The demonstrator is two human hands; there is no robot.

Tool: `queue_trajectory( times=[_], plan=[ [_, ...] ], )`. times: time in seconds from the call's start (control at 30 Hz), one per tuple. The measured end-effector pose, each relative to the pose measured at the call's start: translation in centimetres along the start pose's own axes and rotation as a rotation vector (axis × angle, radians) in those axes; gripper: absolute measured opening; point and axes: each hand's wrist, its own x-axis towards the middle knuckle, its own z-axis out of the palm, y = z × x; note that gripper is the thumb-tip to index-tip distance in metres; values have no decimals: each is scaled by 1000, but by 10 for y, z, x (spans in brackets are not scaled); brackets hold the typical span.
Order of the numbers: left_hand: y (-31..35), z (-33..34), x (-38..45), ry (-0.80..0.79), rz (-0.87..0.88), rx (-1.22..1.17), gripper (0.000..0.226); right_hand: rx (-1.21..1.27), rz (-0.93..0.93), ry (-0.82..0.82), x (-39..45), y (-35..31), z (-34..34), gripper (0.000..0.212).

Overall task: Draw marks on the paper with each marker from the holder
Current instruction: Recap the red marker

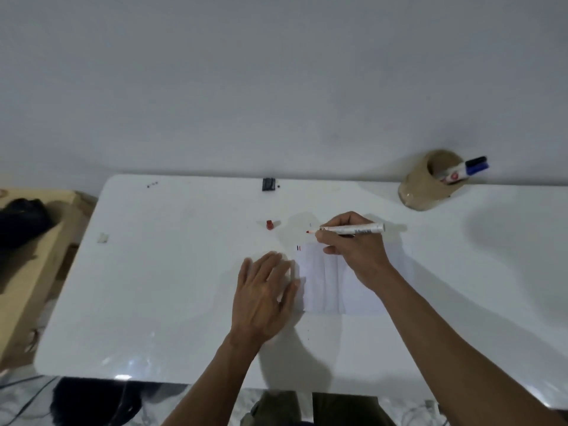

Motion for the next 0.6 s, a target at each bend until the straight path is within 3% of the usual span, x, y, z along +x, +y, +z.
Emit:
queue_trajectory(
  times=[0.13,0.2,0.4,0.6],
  plan=[
    [5,-30,30,100,-308,-153,34,162,-6,20,-13,-17,-4,17],
    [0,-37,50,88,-368,-142,39,189,0,23,-17,-19,-4,15],
    [-4,-43,95,-189,-252,103,38,192,47,95,-22,-11,-9,17],
    [-8,-39,104,-239,-167,353,18,194,87,131,-23,-6,-16,12]
  ],
)
